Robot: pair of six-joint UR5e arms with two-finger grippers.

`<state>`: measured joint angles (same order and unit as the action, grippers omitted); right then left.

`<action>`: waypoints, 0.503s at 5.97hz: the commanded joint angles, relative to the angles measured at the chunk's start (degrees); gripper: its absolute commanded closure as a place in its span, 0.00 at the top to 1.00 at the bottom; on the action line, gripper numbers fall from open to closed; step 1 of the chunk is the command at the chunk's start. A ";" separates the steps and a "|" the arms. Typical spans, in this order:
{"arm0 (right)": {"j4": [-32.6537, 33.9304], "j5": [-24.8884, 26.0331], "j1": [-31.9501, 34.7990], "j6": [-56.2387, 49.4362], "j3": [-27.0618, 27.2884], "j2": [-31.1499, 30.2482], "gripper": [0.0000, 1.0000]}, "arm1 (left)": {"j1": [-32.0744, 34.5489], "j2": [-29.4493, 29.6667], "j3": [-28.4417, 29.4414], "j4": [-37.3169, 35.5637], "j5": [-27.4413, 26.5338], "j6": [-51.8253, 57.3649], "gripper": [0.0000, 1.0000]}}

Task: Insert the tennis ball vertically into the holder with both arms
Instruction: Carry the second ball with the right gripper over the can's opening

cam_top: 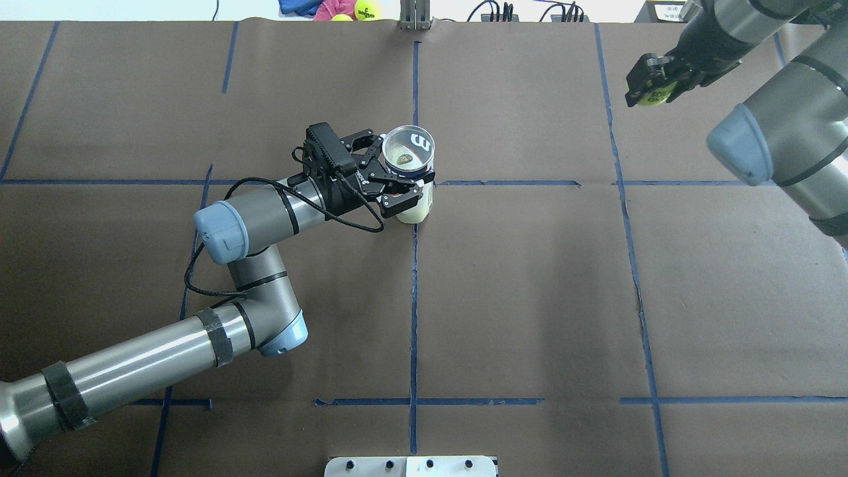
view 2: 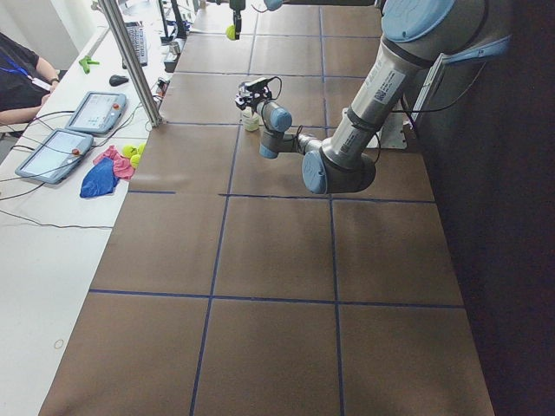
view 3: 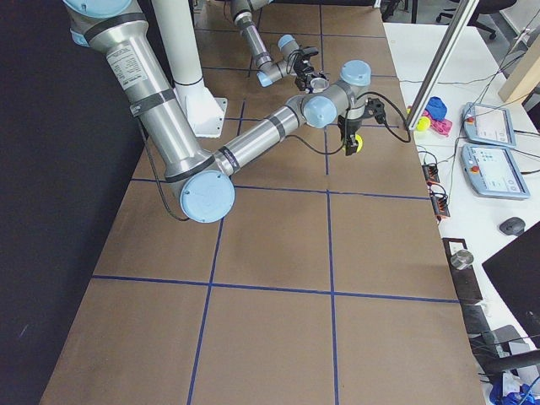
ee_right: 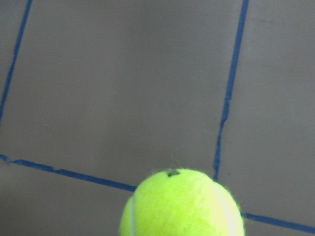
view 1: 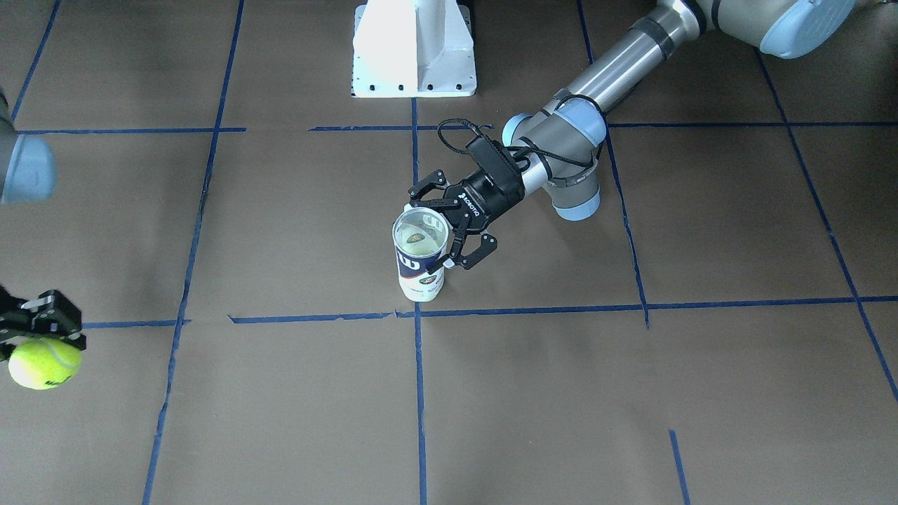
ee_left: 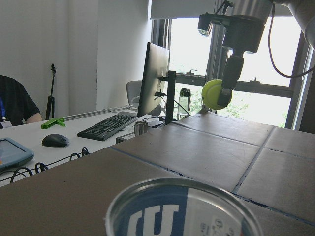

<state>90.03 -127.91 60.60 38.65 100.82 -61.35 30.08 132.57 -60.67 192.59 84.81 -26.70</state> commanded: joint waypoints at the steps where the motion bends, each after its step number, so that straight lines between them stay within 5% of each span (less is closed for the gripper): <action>1: 9.05 7.53 -10.44 19.35 4.56 10.47 0.03 | -0.03 0.15 0.03 -0.02 0.00 -0.02 0.87; 3: 17.36 13.73 -18.22 27.58 2.12 22.63 0.03 | -0.03 0.06 0.03 -0.02 0.00 -0.02 0.87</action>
<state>104.28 -116.56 45.60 61.86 104.34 -44.29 30.06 132.65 -60.65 192.57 84.82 -26.72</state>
